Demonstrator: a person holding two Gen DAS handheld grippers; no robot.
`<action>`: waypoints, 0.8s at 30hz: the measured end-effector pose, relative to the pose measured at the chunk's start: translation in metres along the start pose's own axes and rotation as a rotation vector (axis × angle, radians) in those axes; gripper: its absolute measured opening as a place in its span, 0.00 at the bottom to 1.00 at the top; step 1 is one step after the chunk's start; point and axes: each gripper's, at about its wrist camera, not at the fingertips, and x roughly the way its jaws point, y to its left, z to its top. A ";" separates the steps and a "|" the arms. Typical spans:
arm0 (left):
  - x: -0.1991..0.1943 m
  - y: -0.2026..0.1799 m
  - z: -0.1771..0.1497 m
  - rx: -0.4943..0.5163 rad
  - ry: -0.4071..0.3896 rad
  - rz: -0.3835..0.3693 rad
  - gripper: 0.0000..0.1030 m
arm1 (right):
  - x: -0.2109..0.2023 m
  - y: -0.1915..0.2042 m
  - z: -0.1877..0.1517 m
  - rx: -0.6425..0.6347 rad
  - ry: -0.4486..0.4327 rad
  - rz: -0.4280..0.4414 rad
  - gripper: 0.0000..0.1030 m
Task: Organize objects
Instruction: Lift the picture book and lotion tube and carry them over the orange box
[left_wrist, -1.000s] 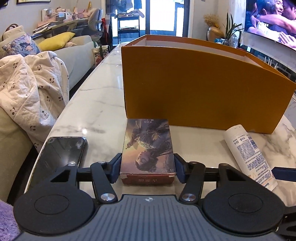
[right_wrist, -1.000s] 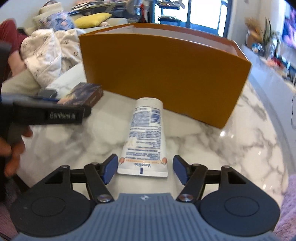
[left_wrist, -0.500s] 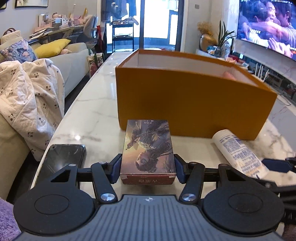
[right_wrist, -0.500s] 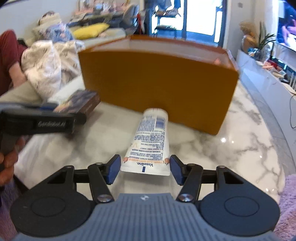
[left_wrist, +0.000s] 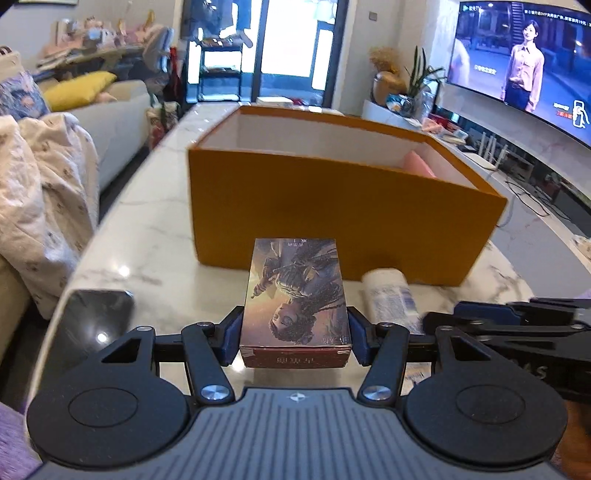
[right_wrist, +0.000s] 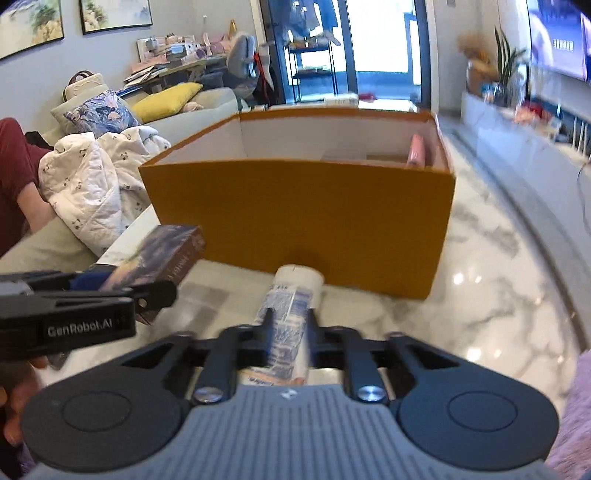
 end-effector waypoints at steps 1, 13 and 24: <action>0.003 -0.002 -0.002 0.013 0.006 0.000 0.64 | 0.003 0.000 0.000 0.000 0.008 0.005 0.43; 0.016 0.002 -0.009 0.012 0.029 0.052 0.64 | 0.049 -0.001 0.004 0.064 0.093 0.018 0.55; 0.011 0.004 -0.005 0.007 0.025 0.057 0.64 | 0.065 0.003 0.015 0.015 0.097 -0.019 0.49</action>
